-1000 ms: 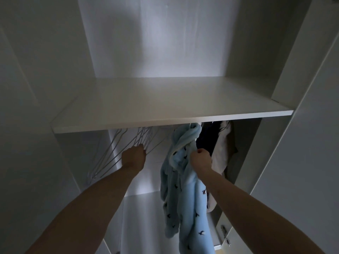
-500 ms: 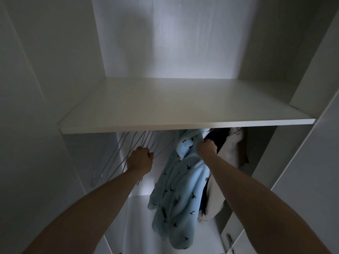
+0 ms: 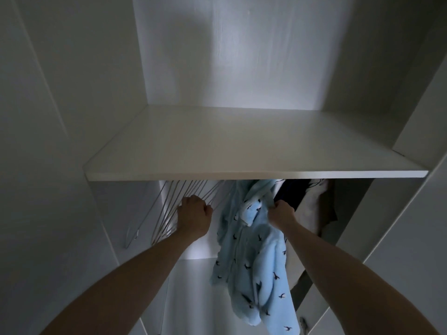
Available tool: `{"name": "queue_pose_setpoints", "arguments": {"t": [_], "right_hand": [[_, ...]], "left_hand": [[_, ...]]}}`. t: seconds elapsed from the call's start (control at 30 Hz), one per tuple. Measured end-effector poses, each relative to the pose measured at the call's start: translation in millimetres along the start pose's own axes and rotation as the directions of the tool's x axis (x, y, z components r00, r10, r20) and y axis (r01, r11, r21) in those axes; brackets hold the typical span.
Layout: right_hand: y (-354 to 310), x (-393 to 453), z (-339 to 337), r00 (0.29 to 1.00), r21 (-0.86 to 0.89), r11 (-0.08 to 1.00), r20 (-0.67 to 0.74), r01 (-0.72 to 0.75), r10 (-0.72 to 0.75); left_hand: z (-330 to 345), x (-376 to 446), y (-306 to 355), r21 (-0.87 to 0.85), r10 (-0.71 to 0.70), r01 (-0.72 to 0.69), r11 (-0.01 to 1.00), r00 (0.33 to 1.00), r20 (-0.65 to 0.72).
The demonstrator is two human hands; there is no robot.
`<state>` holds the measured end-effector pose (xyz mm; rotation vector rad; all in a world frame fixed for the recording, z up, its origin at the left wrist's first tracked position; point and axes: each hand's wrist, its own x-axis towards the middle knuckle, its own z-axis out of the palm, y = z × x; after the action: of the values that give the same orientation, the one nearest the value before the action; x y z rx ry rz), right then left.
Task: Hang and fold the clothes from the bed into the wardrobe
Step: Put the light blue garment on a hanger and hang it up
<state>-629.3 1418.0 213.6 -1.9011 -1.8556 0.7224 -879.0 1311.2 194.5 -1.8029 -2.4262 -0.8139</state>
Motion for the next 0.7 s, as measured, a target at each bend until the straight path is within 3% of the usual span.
{"name": "queue_pose_setpoints", "arguments": {"t": [0.47, 0.6, 0.7], "right_hand": [[22.0, -56.2, -3.4, 0.983, 0.073, 0.982, -0.080, 0.172, -0.166], [31.4, -92.1, -5.5, 0.946, 0.217, 0.926, -0.176, 0.307, -0.272], [41.4, -123.5, -1.2, 0.953, 0.368, 0.883, -0.185, 0.293, -0.239]], "left_hand": [[-7.8, -64.7, 18.6, -0.250, -0.105, 0.066, 0.966, 0.984, -0.145], [-18.8, -111.8, 18.3, -0.324, -0.162, 0.116, 0.939, 0.980, -0.118], [-25.9, -146.3, 16.8, -0.366, -0.193, 0.160, 0.917, 0.980, -0.053]]}}
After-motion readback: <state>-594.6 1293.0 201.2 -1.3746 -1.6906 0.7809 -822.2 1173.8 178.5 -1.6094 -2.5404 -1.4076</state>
